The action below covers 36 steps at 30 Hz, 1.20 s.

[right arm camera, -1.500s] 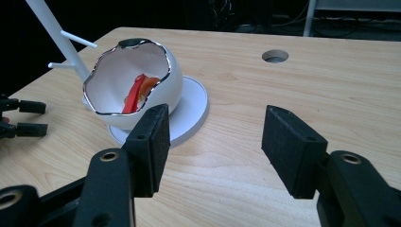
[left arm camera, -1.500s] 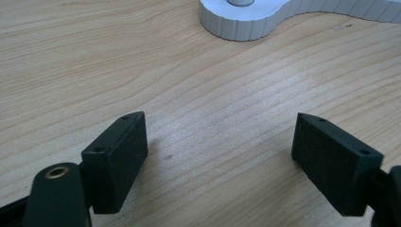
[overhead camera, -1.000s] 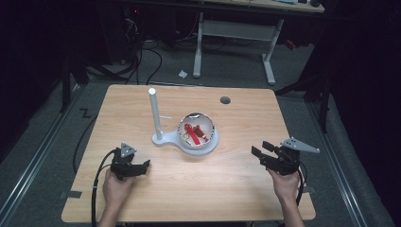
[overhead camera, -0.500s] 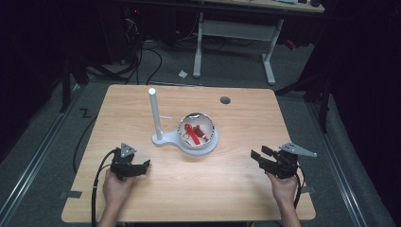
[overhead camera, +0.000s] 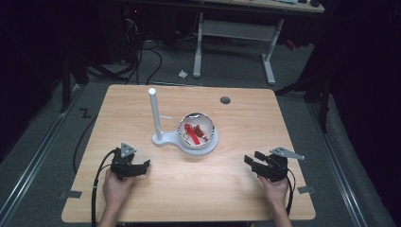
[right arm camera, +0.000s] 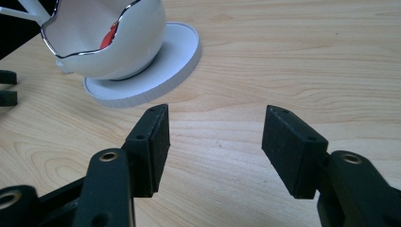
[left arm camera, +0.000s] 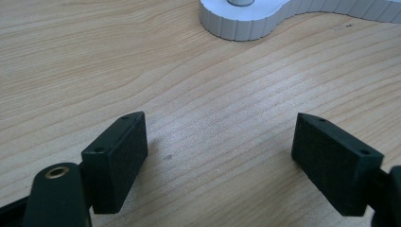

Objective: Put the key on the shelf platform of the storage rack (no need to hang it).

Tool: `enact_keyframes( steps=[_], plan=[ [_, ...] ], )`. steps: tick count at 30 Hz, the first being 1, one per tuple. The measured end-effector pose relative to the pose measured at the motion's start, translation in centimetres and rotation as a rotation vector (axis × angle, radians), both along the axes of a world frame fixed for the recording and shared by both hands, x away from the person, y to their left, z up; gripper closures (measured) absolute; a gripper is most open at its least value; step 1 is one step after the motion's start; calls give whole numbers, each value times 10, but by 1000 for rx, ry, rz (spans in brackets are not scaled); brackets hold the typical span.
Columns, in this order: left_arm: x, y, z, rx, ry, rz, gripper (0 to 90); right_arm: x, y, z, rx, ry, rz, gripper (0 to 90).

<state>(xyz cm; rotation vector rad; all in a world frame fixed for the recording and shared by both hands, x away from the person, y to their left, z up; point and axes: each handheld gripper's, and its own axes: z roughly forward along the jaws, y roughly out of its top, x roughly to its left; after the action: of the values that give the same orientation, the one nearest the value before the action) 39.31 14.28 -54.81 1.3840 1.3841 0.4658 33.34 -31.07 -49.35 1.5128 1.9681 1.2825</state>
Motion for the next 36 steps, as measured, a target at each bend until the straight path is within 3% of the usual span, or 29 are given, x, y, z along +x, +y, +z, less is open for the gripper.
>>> enact_keyframes(
  steps=[14,15,24,26,36],
  plan=[
    [0,0,0,0,1,-1,195,10,13,-14,-27,12,11,430],
    [0,0,0,1,1,-1,195,11,15,-16,-48,16,11,430],
    [0,0,0,1,1,-1,195,16,19,-22,-87,29,6,431],
    [0,0,0,1,1,-1,194,17,22,-25,-134,34,4,431],
    [0,0,0,1,1,-1,195,23,28,-34,-212,59,-7,426]
  ],
)
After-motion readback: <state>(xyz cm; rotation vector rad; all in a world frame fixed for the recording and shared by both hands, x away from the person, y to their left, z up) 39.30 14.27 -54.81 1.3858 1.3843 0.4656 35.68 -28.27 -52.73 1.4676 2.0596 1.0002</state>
